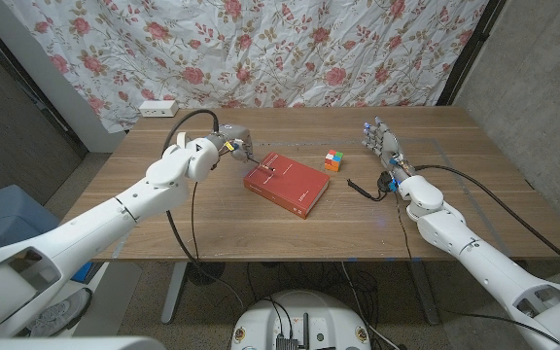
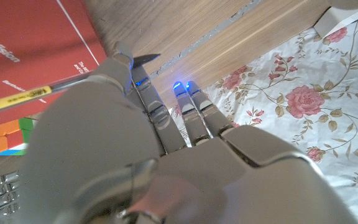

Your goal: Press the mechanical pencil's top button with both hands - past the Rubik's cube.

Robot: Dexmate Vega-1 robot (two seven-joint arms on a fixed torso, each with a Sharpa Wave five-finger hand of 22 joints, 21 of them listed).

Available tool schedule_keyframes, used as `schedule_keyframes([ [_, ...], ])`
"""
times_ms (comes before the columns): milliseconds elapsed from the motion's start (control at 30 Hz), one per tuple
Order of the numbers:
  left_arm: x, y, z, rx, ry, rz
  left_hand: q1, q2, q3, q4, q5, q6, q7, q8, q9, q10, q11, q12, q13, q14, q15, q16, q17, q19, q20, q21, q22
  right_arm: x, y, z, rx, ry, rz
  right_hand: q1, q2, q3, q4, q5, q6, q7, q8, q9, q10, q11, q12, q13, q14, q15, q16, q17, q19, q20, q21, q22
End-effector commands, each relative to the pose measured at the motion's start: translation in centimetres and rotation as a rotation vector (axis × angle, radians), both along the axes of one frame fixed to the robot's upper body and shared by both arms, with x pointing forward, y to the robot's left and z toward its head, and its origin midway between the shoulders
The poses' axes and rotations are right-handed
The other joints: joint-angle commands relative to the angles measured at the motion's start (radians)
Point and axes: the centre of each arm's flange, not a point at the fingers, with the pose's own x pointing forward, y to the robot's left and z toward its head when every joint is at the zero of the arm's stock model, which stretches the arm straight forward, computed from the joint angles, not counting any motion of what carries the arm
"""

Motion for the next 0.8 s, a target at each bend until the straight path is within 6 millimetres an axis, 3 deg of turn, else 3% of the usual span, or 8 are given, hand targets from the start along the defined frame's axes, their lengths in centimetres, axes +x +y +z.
schedule_keyframes([
  [33,-0.8,-1.2,0.0,-0.118,0.004,0.010,0.002,0.009,-0.003,0.003,0.004,0.009,-0.002,-0.002,0.005,0.028,-0.024,0.007,0.003,0.007,-0.177,0.003,0.001,0.005,-0.111,-0.001,0.004,-0.7,0.8,0.6,-0.082,-0.051,-0.037,0.013,0.013,0.010,-0.004,0.004,0.011,-0.002,0.004,0.003,0.013,0.000,0.005,0.002,0.013,0.001,0.005,0.002,0.005,0.002,0.006,0.003],
  [800,-0.4,-3.4,0.7,-0.347,-0.056,-0.058,0.000,0.008,-0.015,0.007,0.005,0.009,-0.006,-0.010,0.007,0.035,-0.025,0.002,0.004,-0.002,-0.174,-0.001,0.000,0.005,-0.102,-0.001,0.004,-2.9,1.8,1.7,-0.230,-0.145,-0.101,0.022,0.015,0.013,-0.015,-0.001,0.012,-0.004,0.002,0.003,0.014,-0.001,0.003,0.002,0.011,-0.001,0.007,0.001,0.002,0.000,0.004,0.003],
])
